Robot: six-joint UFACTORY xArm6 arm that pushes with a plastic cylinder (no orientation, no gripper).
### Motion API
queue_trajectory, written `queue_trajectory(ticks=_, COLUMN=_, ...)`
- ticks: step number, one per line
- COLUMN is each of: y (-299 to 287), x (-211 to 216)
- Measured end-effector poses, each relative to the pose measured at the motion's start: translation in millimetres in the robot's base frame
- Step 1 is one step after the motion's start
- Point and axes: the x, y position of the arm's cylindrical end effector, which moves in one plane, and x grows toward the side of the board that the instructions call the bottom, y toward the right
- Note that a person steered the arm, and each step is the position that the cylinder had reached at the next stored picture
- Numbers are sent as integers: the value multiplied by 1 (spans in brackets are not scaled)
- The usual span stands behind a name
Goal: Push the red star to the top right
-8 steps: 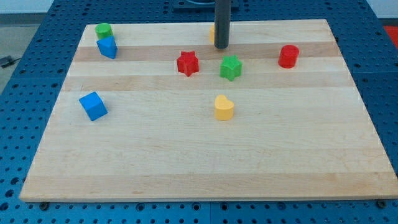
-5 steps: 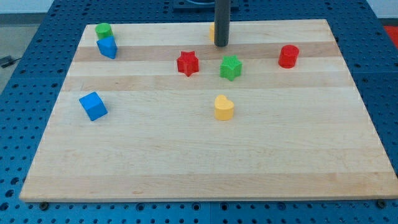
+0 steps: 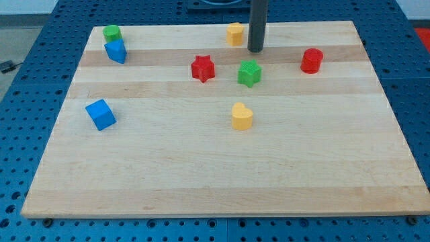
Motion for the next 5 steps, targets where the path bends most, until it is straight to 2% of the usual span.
queue_trajectory(ticks=2, y=-20, x=1)
queue_trajectory(ticks=4, y=-147, x=2)
queue_trajectory(ticks=5, y=-199, x=36)
